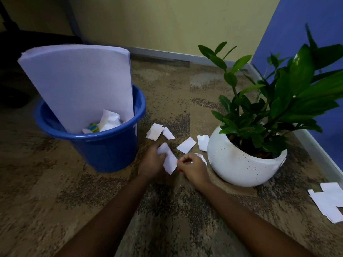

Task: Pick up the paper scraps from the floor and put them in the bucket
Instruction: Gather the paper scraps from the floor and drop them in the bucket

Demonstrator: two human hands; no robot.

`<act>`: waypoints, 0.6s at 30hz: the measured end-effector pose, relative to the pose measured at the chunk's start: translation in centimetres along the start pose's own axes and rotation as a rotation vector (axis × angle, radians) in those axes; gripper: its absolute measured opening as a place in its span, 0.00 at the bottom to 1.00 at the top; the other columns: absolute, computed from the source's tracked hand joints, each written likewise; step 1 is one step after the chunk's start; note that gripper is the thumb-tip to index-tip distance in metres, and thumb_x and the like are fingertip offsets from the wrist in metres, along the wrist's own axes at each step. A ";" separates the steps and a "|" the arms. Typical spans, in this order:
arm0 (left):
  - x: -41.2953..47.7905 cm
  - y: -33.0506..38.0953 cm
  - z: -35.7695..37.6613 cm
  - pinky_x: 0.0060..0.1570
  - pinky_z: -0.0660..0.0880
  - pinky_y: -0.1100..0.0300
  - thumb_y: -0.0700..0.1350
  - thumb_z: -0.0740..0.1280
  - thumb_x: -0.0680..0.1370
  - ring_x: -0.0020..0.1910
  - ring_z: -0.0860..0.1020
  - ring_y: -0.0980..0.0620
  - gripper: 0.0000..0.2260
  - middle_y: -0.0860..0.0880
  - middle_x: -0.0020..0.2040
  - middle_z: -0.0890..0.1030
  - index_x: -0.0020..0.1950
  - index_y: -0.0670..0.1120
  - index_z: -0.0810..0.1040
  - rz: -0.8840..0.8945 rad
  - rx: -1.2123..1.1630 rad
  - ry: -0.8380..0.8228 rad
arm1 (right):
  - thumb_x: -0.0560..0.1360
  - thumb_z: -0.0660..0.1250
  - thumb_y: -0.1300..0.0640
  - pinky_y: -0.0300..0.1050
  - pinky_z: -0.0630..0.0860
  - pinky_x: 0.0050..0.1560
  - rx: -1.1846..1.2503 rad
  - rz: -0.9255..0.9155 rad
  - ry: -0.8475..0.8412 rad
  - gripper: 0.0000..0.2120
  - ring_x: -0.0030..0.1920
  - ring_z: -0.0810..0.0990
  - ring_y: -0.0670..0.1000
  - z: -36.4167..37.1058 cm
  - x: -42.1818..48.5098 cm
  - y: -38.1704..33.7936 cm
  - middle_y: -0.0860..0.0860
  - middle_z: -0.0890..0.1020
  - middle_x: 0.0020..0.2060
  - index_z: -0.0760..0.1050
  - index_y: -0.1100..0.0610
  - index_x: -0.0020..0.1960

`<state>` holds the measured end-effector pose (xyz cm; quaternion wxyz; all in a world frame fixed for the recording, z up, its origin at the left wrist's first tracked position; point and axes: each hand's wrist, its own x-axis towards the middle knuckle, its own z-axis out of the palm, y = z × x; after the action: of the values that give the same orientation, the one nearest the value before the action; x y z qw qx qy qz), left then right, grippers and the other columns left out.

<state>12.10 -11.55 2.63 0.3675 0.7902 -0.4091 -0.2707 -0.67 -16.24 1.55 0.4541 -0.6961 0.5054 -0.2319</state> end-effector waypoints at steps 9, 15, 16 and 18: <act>-4.8 7.9 -6.3 0.46 0.69 0.72 0.38 0.60 0.79 0.53 0.75 0.56 0.17 0.47 0.61 0.75 0.67 0.49 0.72 0.480 -0.106 0.449 | 0.73 0.68 0.62 0.30 0.72 0.35 0.383 -0.159 0.224 0.05 0.36 0.77 0.46 1.0 -0.4 -12.2 0.51 0.80 0.38 0.79 0.62 0.47; -5.1 9.0 -12.3 0.43 0.66 0.82 0.36 0.59 0.79 0.44 0.68 0.66 0.15 0.49 0.57 0.73 0.66 0.44 0.70 0.426 -0.147 0.750 | 0.72 0.70 0.60 0.54 0.80 0.52 0.483 -0.195 0.112 0.12 0.43 0.81 0.53 3.5 -1.0 -18.3 0.52 0.81 0.36 0.73 0.49 0.33; -4.7 8.9 -13.1 0.45 0.67 0.77 0.36 0.59 0.79 0.47 0.70 0.64 0.16 0.46 0.60 0.73 0.66 0.44 0.69 0.354 -0.150 0.769 | 0.72 0.70 0.61 0.56 0.80 0.53 0.485 -0.177 0.103 0.10 0.45 0.82 0.54 4.1 -0.9 -18.8 0.53 0.82 0.38 0.74 0.51 0.34; -3.9 8.7 -14.3 0.55 0.70 0.63 0.37 0.60 0.79 0.58 0.74 0.49 0.18 0.41 0.65 0.71 0.69 0.43 0.66 0.158 -0.192 0.739 | 0.72 0.69 0.62 0.57 0.79 0.56 0.492 -0.124 0.077 0.02 0.50 0.82 0.57 5.2 -0.9 -19.4 0.57 0.84 0.47 0.80 0.56 0.43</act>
<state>16.63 -6.56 18.45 0.5821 0.7625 -0.2815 0.0243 12.56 -11.86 15.96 0.5752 -0.5848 0.4072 -0.4017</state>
